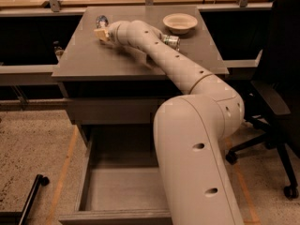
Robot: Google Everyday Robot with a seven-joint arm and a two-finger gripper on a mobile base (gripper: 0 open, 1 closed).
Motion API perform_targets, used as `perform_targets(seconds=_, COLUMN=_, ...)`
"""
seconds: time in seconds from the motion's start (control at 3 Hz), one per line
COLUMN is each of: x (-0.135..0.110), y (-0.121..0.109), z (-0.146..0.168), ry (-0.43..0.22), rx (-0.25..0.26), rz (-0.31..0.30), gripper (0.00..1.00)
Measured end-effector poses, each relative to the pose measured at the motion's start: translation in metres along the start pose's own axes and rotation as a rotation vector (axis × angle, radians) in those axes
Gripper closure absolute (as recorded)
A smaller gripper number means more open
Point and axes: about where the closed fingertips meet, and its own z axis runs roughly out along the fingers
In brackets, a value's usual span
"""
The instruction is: Place redbull can into middle drawer
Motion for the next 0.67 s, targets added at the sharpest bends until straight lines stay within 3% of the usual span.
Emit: perform_targets(seconds=0.67, x=-0.034, y=0.015, z=-0.05, ry=0.013, rx=-0.032, rz=-0.108, gripper=1.0)
